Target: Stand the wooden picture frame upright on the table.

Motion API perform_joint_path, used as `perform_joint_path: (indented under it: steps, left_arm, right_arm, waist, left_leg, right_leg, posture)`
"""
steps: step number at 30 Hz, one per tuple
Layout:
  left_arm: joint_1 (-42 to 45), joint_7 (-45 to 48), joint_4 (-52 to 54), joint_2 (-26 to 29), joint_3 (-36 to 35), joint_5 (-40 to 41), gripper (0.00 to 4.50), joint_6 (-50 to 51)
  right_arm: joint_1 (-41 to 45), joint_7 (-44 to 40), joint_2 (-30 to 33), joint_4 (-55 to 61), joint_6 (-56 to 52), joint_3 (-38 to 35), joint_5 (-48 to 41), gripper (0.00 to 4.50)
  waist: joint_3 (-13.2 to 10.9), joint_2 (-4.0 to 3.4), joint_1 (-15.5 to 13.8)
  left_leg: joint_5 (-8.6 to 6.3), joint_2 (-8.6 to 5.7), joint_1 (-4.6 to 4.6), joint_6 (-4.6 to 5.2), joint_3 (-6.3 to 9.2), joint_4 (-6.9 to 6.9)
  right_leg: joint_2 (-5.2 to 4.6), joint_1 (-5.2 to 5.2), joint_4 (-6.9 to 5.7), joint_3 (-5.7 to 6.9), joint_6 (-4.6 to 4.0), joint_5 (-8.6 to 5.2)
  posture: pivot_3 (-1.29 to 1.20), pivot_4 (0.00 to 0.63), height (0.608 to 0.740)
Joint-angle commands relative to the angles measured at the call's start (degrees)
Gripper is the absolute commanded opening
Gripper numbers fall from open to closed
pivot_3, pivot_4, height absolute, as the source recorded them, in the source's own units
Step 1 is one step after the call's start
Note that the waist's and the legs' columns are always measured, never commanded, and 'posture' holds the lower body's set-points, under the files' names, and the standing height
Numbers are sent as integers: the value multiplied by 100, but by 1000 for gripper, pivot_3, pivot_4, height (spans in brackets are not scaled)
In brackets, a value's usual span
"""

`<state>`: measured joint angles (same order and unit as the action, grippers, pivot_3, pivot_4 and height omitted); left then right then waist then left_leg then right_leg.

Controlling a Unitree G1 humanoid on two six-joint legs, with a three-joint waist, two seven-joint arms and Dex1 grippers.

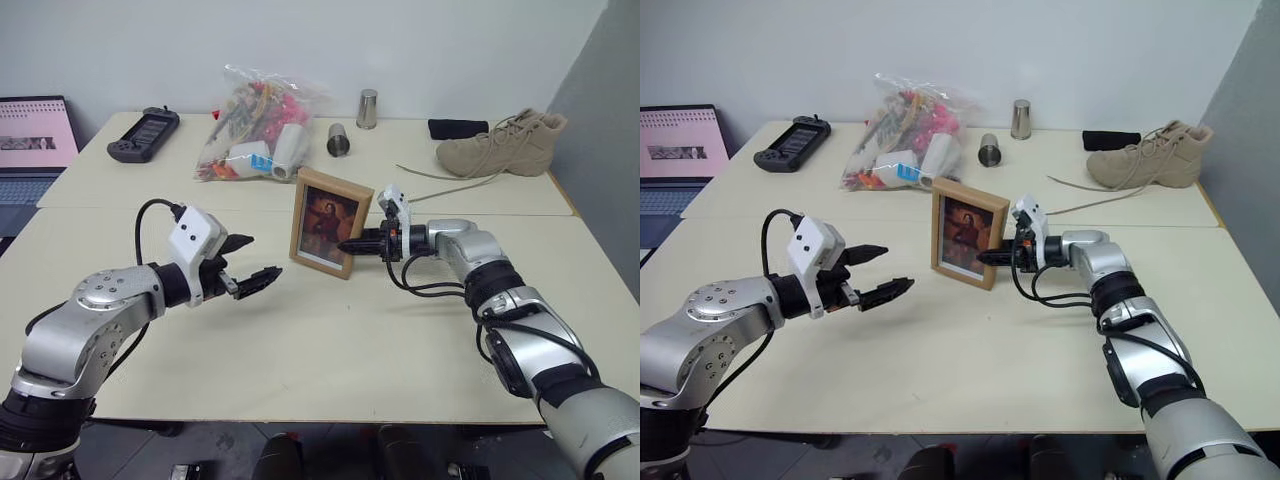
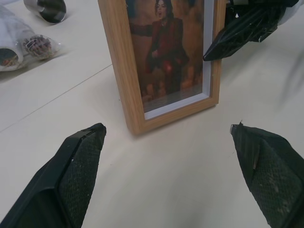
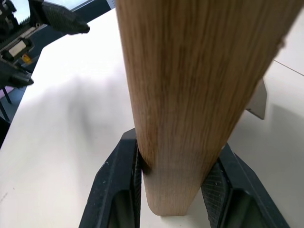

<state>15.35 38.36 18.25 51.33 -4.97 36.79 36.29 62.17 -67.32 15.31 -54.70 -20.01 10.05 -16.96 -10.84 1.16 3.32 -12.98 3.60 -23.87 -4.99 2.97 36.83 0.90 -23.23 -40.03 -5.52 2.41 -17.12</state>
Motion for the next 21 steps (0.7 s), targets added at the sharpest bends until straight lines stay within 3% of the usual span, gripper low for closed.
perform_joint_path:
  steps: [1, 2, 12, 15, 21]
  left_arm:
    - [128, 77, 110, -46, -143, -107, 4500, 6]
    - [153, 84, 94, -67, -140, -120, 4500, 10]
    - [428, 241, -232, -163, -140, -375, 4500, 2]
    - [550, 221, -416, -169, -148, -477, 4500, 74]
    - [771, 98, -838, -363, -414, -438, 4500, 190]
  right_arm:
    - [120, 60, -43, -152, -120, -221, 109, 1301]
    - [122, 104, -50, -188, -136, -278, 117, 2006]
    - [-508, 67, 444, 849, -309, -448, 208, 4332]
    - [-1073, -46, 903, 1857, -359, -449, 213, 4439]
    - [-2299, 487, 1590, 4457, -1109, -866, -125, 4439]
  waist:
    - [0, 0, 1]
    - [0, 0, 1]
    - [0, 0, -1]
    - [0, 0, -30]
    - [0, 0, 4]
  left_leg:
    - [0, 0, 0, 0, 0, 0]
    - [0, 0, 0, 0, 0, 0]
    - [0, -1, -2, 0, 0, -1]
    - [0, -4, -6, 0, 2, 0]
    - [0, -2, -6, 0, 4, -2]
  right_leg:
    - [0, 0, 0, 0, 0, 0]
    - [0, 0, 0, 0, 0, 0]
    - [0, 0, 0, 0, 0, 0]
    - [-2, 0, 3, 2, 0, 0]
    - [0, 0, 2, 2, 1, 0]
  posture:
    - [0, 150, 740]
    - [0, 150, 740]
    - [0, 150, 740]
    - [0, 150, 740]
    - [0, 150, 740]
